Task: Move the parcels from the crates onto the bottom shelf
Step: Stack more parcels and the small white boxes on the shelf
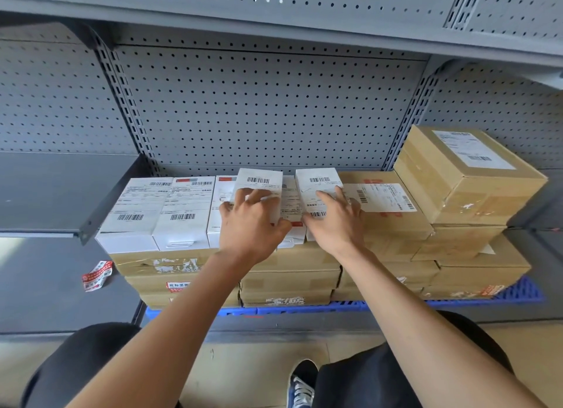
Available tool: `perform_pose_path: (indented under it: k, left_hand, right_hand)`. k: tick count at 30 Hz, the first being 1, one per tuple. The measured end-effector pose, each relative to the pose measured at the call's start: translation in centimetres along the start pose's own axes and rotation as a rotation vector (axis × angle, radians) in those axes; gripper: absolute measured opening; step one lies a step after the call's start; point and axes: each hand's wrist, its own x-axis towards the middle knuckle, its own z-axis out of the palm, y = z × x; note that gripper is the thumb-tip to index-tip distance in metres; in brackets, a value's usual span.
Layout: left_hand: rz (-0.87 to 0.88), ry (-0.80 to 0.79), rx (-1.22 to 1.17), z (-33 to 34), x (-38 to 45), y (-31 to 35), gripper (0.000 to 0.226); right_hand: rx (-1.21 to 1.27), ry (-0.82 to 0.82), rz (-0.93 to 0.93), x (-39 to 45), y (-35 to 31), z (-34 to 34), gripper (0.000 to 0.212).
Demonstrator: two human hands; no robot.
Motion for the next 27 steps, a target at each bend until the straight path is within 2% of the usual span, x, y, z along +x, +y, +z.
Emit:
perform_pose_path:
  k: [4, 11, 17, 27]
  left_hand:
    - [0.009, 0.021, 0.004, 0.3, 0.0, -0.1, 0.045]
    - [0.013, 0.047, -0.012, 0.5, -0.1, -0.1, 0.056]
    - [0.015, 0.049, 0.001, 0.7, -0.1, -0.3, 0.050]
    - [0.089, -0.048, 0.031, 0.0, 0.0, -0.6, 0.047]
  right_hand:
    - [-0.006, -0.013, 0.003, 0.3, 0.3, 0.9, 0.065]
    - [-0.011, -0.074, -0.037, 0.7, 1.8, 3.1, 0.062]
    - [-0.095, -0.113, -0.105, 0.3, 2.3, 3.0, 0.062]
    - [-0.111, -0.146, -0.162, 0.2, 2.4, 2.5, 0.060]
